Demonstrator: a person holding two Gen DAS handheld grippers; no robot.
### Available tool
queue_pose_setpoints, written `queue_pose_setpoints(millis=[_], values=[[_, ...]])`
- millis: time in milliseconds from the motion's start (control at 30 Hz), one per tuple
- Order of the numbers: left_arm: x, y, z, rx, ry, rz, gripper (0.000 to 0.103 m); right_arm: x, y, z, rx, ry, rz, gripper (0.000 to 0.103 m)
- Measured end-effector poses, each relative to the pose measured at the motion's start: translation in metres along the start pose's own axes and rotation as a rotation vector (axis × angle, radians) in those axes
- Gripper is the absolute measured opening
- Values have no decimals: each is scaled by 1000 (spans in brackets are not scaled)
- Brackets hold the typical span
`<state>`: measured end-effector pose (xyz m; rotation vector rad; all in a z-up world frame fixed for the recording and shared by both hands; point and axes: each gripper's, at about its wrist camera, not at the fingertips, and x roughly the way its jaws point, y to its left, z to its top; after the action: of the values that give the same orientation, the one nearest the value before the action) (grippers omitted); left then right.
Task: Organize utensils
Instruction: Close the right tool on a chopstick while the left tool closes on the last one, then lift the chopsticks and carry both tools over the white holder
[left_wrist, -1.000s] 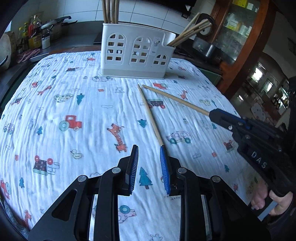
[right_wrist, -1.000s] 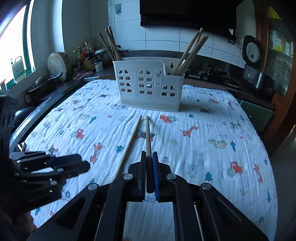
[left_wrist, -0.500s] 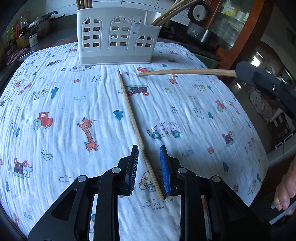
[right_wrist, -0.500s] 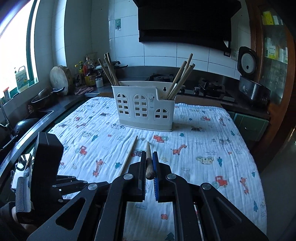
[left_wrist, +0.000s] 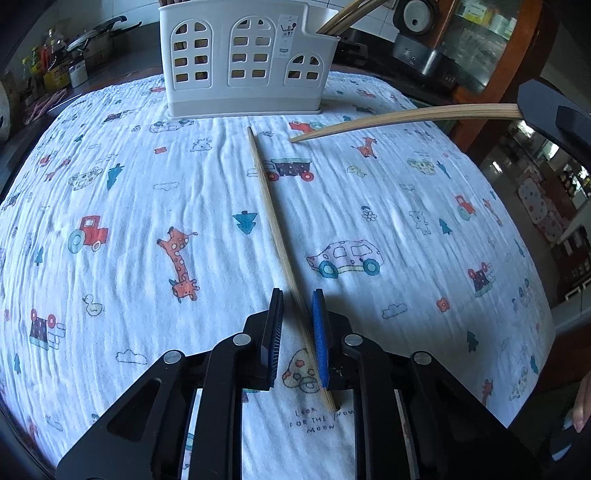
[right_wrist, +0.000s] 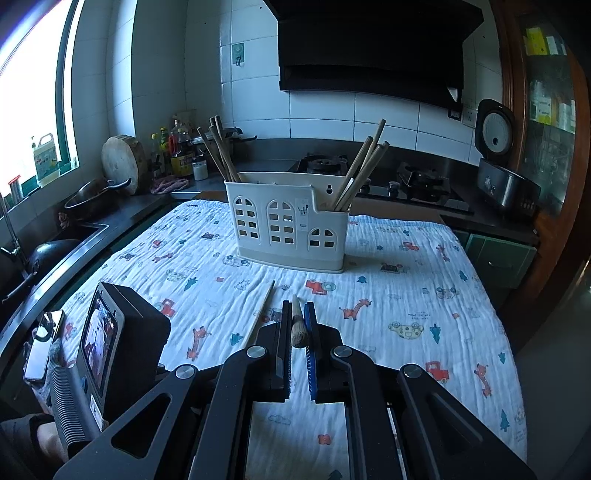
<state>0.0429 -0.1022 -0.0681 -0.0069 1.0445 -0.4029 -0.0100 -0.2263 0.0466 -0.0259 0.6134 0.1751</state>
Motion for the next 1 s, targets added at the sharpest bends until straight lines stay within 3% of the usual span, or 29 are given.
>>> queue_pose_setpoints(millis=[233, 533, 833, 1000], values=[[-10, 2, 1, 24, -20, -17, 8, -1, -1, 4, -4, -5, 3, 7], [-58, 13, 15, 72, -125, -24, 6, 0, -2, 17, -1, -3, 31, 7], [-105, 28, 48, 97, -253, 0, 5, 4, -4, 44, -8, 0, 70, 7], [-116, 34, 73, 105, -281, 1, 5, 7, -6, 64, -16, 14, 103, 7]])
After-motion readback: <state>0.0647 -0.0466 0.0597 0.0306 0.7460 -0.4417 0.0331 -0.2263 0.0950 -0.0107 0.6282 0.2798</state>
